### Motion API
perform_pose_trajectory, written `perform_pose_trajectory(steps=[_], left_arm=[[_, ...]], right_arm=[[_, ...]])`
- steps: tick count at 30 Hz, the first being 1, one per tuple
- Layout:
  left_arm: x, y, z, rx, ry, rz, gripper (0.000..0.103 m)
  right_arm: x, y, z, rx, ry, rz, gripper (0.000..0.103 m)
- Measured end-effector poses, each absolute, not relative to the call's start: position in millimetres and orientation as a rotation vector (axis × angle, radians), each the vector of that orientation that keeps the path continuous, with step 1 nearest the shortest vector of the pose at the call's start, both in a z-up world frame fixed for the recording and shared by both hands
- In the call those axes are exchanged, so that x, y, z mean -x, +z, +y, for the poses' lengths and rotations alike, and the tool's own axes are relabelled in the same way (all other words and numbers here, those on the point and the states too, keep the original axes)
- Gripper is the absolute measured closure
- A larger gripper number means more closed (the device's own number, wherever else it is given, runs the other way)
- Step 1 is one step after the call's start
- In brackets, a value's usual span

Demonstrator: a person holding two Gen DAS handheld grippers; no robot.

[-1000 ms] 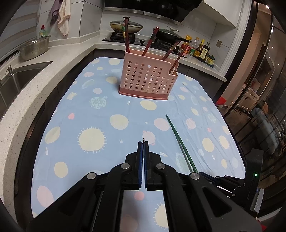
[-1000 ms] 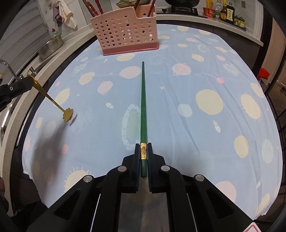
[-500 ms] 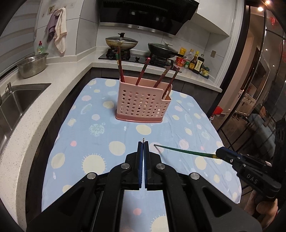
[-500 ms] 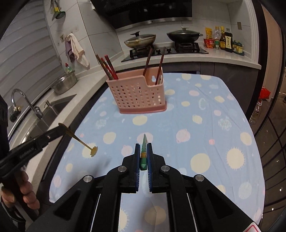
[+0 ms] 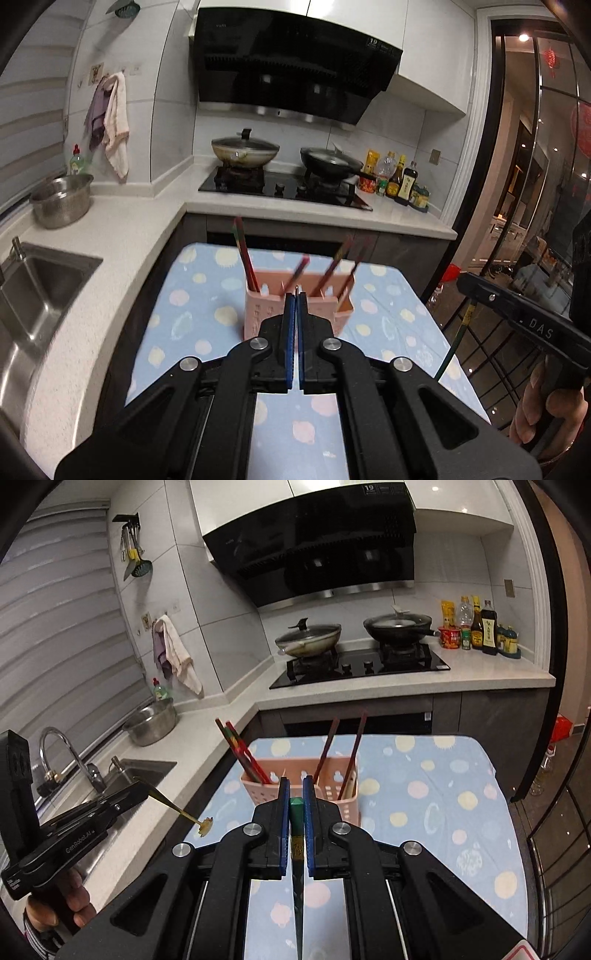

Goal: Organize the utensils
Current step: 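Lift the gold spoon and green chopstick and carry both over the holder, then lower the spoon and chopstick into the holder and open both tools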

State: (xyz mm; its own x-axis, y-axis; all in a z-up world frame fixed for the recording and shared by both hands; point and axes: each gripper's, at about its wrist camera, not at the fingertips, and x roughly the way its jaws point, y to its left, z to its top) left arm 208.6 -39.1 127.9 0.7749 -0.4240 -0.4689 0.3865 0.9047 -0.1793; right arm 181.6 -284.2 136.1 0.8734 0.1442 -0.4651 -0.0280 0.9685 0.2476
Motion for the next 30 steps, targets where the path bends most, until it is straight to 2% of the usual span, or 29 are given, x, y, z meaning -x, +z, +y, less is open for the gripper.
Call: perform_pose_trajectory(steps=[9,17,23,30], left_arm=[[-267,166,-50,0.087,-0.442,0.440,0.102],[-309,166,-68,0.093,-0.468,0.453,0.102],[-329,150,-73,0.127,-0.485,0.497,0.102],[-346,121,-75,0.143,-0.473,0.560,0.102]], right_arm=[[-250,189,-289,-0.230,0.070,0.371,0.096],[-305,203,-289,-0.232,0.047,0.341,0.096],[-332,201,-291,-0.254,0.049,0.346,0.096],[-351,166,-283,-0.246,0.060,0.418,0.096]])
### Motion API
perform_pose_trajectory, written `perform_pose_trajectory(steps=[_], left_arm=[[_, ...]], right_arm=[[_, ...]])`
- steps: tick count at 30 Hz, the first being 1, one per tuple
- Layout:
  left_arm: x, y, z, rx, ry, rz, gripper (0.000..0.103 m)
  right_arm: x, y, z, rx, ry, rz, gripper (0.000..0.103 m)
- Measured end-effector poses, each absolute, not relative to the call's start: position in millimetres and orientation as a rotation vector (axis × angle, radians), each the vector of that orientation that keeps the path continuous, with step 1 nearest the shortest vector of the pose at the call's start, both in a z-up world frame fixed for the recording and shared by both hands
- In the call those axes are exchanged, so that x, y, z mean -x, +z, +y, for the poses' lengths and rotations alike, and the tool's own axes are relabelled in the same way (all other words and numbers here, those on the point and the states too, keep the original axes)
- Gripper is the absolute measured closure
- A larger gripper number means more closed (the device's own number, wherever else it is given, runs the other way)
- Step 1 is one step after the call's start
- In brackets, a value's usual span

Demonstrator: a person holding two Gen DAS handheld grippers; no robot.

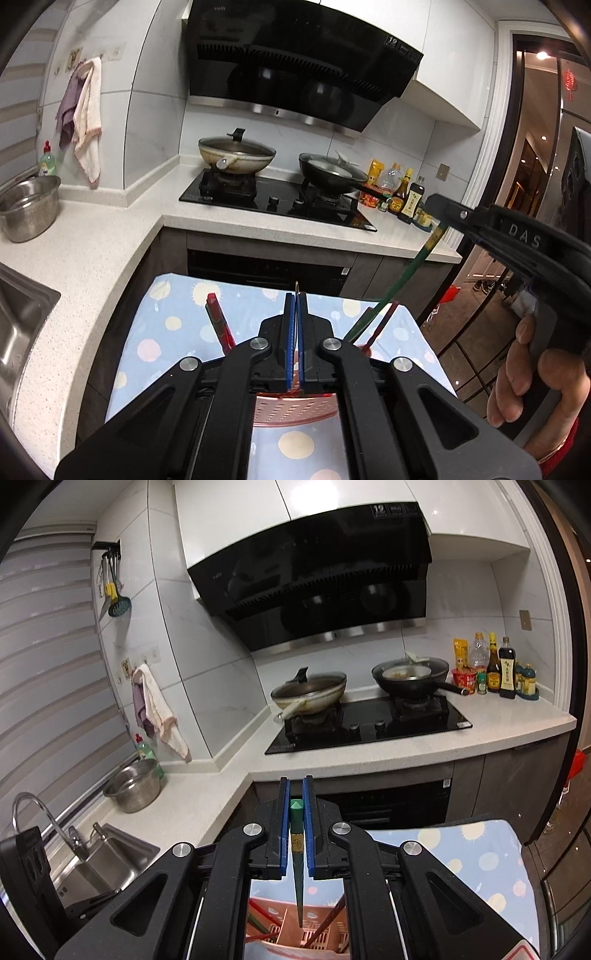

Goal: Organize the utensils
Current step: 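Lower the spoon and chopstick into the holder and open both tools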

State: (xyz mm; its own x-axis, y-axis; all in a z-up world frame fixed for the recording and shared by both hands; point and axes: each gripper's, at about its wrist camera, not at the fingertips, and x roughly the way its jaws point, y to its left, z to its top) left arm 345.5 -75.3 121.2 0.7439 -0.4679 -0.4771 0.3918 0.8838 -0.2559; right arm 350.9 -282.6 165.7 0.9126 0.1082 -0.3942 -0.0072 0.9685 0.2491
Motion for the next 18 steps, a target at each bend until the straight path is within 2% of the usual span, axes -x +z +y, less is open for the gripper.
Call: perform_pose_trajectory(steps=[7,8,10,12,18], left_arm=[[-356,102,-77,0.144,-0.447,0.608,0.102],[-357,100,-78,0.141,-0.440,0.613,0.100],[-358,100,-77,0.140,-0.430,0.615,0.092],[-357,101,-76,0.144,-0.419,0.612,0.075],[-347,104,-77,0.108,-0.393,0.591,0.069]], right_arm=[[-361,134,-276,-0.218,0.052,0.493,0.094],[-360,133,-275,-0.208,0.045,0.496,0.091],[-359,131,-275,-0.199,0.041,0.498,0.078],[-355,129,-276,-0.197,0.039,0.500,0.072],[-341,120,-274,-0.189,0.038,0.531,0.069]])
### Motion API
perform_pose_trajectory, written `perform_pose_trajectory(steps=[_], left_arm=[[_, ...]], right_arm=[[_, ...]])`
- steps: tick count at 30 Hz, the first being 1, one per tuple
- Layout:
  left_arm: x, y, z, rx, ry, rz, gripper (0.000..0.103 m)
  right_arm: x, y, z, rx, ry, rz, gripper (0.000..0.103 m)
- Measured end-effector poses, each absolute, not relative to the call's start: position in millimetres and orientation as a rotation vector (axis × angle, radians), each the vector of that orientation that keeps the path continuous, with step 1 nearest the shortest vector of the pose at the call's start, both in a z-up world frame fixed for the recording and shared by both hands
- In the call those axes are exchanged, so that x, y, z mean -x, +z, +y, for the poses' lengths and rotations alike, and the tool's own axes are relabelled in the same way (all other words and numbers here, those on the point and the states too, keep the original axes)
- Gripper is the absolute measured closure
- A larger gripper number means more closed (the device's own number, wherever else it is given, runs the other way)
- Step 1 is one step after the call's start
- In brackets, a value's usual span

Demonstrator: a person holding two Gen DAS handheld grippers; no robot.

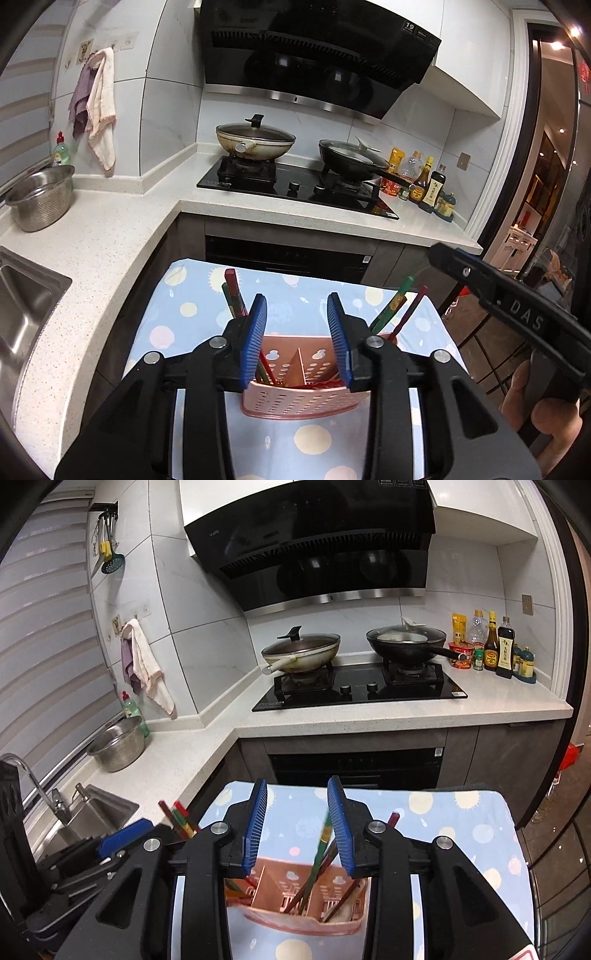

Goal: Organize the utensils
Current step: 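Lower the spoon and chopstick into the holder and open both tools, then withdraw both open tools from the holder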

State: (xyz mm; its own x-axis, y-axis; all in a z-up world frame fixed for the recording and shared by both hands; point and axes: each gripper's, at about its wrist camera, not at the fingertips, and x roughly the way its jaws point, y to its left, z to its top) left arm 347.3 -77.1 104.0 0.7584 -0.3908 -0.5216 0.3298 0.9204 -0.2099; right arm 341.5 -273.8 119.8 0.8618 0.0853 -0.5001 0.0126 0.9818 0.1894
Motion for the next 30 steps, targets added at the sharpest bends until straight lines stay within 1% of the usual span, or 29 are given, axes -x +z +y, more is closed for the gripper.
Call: perform_pose_trajectory(steps=[8,10,11,12,20,22,24,26,28,30], left_arm=[[-322,101,-78,0.070,-0.368,0.598,0.067],[-316,98,-77,0.073,-0.363,0.608,0.066],[-312,97,-76,0.071,-0.360,0.612,0.063],[-309,96,-76,0.067,-0.356,0.614,0.060],[-284,91,-73,0.035,-0.320,0.618,0.058],[-278,91,-72,0.027,-0.310,0.617,0.055],[-273,91,-71,0.025,-0.302,0.614,0.047],[-266,91,-72,0.009,-0.287,0.605,0.044],[-260,90,-72,0.000,-0.280,0.603,0.041],[-254,90,-72,-0.001,-0.280,0.605,0.036]], right_arm=[[-309,93,-260,-0.138,0.030,0.603,0.068],[-299,87,-257,-0.129,0.023,0.616,0.068],[-295,84,-256,-0.128,0.020,0.621,0.068],[-290,81,-256,-0.130,0.017,0.627,0.067],[-258,69,-256,-0.141,0.004,0.665,0.059],[-252,69,-253,-0.133,-0.007,0.668,0.059],[-244,68,-250,-0.114,-0.022,0.669,0.058],[-237,67,-248,-0.106,-0.026,0.676,0.058],[-232,66,-247,-0.103,-0.029,0.683,0.054],[-226,65,-246,-0.097,-0.037,0.687,0.053]])
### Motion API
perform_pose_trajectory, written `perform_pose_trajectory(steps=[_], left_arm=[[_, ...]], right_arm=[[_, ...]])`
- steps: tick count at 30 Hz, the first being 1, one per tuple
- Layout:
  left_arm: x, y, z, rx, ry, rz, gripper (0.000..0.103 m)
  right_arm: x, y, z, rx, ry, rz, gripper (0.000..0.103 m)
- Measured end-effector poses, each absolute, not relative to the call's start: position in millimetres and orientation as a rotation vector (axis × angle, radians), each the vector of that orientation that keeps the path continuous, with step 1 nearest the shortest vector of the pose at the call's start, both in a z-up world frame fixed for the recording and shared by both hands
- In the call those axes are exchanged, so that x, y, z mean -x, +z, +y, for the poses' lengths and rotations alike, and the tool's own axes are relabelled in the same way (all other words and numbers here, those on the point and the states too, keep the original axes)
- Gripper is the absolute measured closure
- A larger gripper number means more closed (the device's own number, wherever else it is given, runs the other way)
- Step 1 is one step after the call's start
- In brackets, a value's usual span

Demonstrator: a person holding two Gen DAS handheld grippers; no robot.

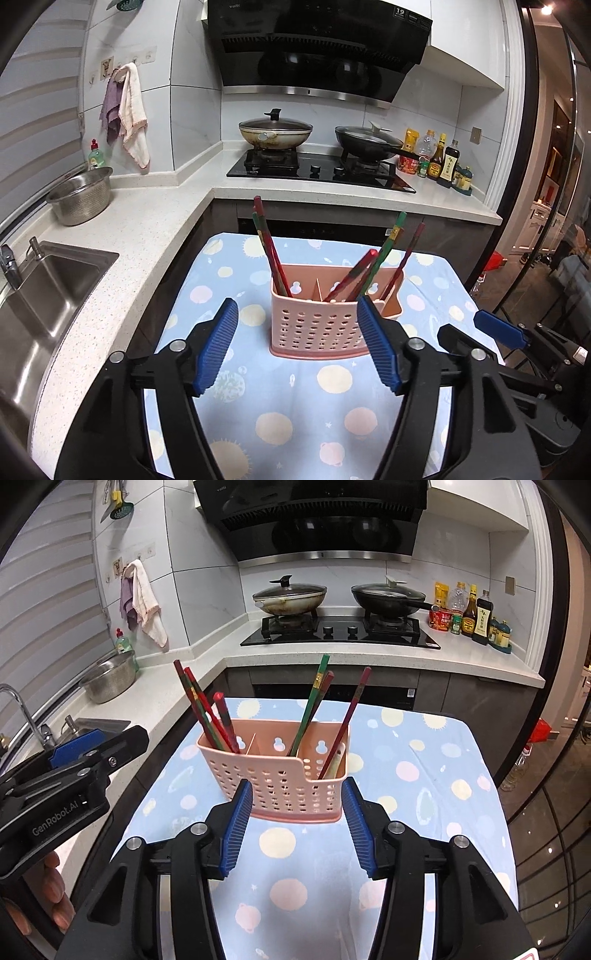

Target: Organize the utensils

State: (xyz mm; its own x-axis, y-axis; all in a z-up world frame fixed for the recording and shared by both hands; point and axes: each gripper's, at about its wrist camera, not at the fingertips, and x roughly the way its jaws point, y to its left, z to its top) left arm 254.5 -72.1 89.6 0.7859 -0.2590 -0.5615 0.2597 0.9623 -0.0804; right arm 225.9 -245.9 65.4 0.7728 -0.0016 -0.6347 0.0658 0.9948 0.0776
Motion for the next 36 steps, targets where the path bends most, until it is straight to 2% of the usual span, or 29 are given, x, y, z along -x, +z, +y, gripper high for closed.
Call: perform_pose_trajectory(steps=[12,14,16,19,21,36], left_arm=[[-232,77,-70,-0.011,-0.251,0.625,0.015],[-230,74,-69,-0.009,-0.247,0.630,0.014],[-229,70,-67,-0.001,-0.240,0.638,0.013],[-227,65,-65,-0.008,-0.226,0.646,0.010],[-224,62,-65,-0.023,-0.206,0.642,0.008],[-220,47,-54,-0.032,-0.145,0.670,0.007]], right_arm=[[-199,57,-252,-0.104,-0.102,0.683,0.032],[-196,56,-253,-0.099,-0.120,0.684,0.027],[-194,54,-256,-0.103,-0.128,0.687,0.018],[-189,51,-262,-0.128,-0.136,0.680,0.015],[-186,48,-265,-0.132,-0.143,0.681,0.007],[-172,32,-270,-0.079,-0.194,0.683,0.007]])
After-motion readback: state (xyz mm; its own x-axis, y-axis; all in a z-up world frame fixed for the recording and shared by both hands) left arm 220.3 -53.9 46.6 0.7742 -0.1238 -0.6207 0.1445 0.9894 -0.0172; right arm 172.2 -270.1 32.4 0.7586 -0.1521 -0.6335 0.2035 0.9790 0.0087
